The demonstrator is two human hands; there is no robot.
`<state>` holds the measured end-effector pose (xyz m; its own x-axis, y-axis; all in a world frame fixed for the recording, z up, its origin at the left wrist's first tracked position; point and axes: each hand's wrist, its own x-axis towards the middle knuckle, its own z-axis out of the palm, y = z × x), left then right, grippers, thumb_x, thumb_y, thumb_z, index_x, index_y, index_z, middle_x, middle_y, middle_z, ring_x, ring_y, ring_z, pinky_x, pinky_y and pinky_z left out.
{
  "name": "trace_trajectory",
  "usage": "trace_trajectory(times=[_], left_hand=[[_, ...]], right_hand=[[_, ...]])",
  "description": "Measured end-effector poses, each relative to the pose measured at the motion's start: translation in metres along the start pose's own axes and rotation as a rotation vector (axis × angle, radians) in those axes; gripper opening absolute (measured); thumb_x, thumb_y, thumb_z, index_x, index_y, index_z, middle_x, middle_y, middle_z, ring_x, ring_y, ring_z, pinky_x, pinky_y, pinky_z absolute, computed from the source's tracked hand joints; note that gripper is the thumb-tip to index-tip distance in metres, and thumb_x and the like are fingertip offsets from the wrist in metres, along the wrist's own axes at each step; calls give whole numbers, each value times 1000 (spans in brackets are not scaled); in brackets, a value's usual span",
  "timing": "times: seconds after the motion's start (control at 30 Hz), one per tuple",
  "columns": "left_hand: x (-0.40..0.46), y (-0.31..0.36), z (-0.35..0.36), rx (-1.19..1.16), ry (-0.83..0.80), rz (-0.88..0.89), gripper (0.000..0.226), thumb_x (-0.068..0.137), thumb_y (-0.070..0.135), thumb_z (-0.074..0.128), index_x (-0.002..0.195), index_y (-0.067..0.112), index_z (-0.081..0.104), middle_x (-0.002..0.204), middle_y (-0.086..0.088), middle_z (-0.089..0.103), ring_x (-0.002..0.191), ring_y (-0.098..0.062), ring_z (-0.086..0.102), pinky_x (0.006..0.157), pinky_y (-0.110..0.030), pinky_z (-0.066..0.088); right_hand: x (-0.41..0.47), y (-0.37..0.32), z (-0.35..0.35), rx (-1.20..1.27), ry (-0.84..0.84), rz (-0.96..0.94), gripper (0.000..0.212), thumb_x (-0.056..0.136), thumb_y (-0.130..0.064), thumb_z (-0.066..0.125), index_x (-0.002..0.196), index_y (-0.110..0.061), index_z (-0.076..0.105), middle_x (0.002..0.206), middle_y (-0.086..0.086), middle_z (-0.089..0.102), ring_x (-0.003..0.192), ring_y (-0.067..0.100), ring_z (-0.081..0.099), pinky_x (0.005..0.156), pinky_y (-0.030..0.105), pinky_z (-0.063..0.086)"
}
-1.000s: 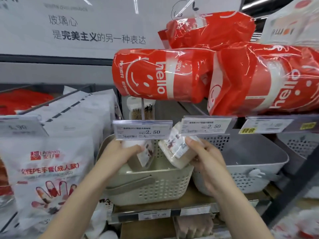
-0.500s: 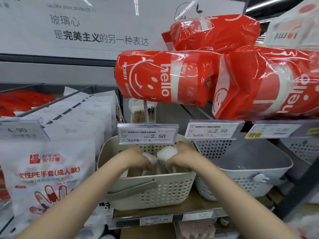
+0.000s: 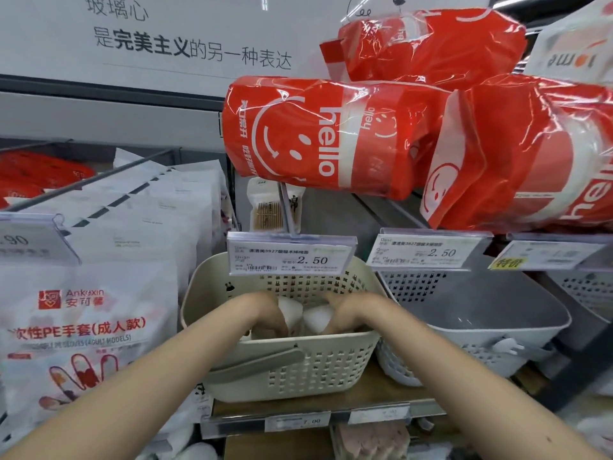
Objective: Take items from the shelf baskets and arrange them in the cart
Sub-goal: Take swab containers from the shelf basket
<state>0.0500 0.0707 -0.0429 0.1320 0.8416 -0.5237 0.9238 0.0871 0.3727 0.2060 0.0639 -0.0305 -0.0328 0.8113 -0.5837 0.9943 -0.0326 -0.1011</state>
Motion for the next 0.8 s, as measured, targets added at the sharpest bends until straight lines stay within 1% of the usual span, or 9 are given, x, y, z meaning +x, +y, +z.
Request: trace_trajectory(times=[0.07, 0.2, 0.3, 0.37, 0.47, 0.53, 0.57, 0.67, 0.8], left_hand=[[2, -1, 2, 28, 10, 4, 57, 86, 30, 69, 131, 6, 45, 132, -11, 52, 118, -26, 55, 97, -33, 49], [7, -4, 0, 31, -57, -18, 60, 83, 31, 72, 129, 3, 45, 127, -14, 56, 112, -29, 61, 93, -38, 53], [13, -6, 0, 5, -119, -33, 58, 83, 30, 72, 129, 2, 50, 126, -18, 59, 112, -30, 61, 94, -37, 52], [16, -6, 2, -6, -148, -45, 55, 84, 29, 71, 128, 3, 51, 127, -18, 58, 114, -28, 60, 95, -35, 51], [20, -4, 2, 31, -180, -76, 51, 88, 28, 66, 128, -1, 53, 130, -19, 58, 117, -28, 59, 97, -34, 50], [24, -1, 0, 26, -210, -108, 51, 90, 25, 65, 130, -4, 51, 131, -20, 56, 118, -29, 58, 100, -36, 48], [25, 1, -1, 8, -233, -124, 52, 91, 22, 64, 131, -6, 50, 132, -21, 55, 119, -29, 57, 101, -37, 46], [28, 4, -4, -88, -271, -141, 53, 90, 17, 65, 134, -7, 46, 134, -21, 53, 121, -30, 56, 103, -38, 45], [30, 0, -6, -188, -278, -140, 58, 90, 20, 65, 137, -3, 40, 133, -21, 54, 116, -31, 58, 98, -37, 49]], right_hand=[[1, 4, 0, -78, -51, -16, 91, 88, -37, 64, 155, -22, 4, 160, 6, 15, 144, 29, 23, 112, 39, 27], [6, 5, 0, -102, -69, -11, 94, 89, -33, 64, 154, -18, -1, 160, 9, 18, 143, 29, 25, 111, 38, 29], [8, 7, -3, -6, -142, -26, 100, 86, -49, 63, 154, -19, -3, 161, 7, 10, 145, 30, 20, 115, 41, 28], [9, 9, -5, 24, -155, -31, 99, 85, -52, 63, 154, -21, 0, 161, 6, 9, 145, 30, 22, 114, 42, 30], [12, 9, -3, 9, -119, -25, 92, 85, -46, 66, 154, -18, 12, 158, 8, 23, 137, 30, 35, 109, 42, 39], [13, 9, -1, 3, -41, -13, 87, 84, -48, 67, 151, -14, 23, 151, 8, 36, 128, 29, 46, 103, 40, 44], [14, 8, 0, 15, 7, -2, 87, 83, -48, 68, 149, -13, 25, 148, 8, 39, 126, 29, 48, 101, 40, 45], [15, 9, -2, 101, 97, -1, 95, 78, -45, 75, 150, -14, 19, 149, 9, 37, 128, 30, 46, 101, 42, 46], [17, 8, -1, 96, 82, -17, 91, 80, -45, 73, 150, -14, 24, 151, 8, 36, 128, 29, 46, 101, 41, 46]])
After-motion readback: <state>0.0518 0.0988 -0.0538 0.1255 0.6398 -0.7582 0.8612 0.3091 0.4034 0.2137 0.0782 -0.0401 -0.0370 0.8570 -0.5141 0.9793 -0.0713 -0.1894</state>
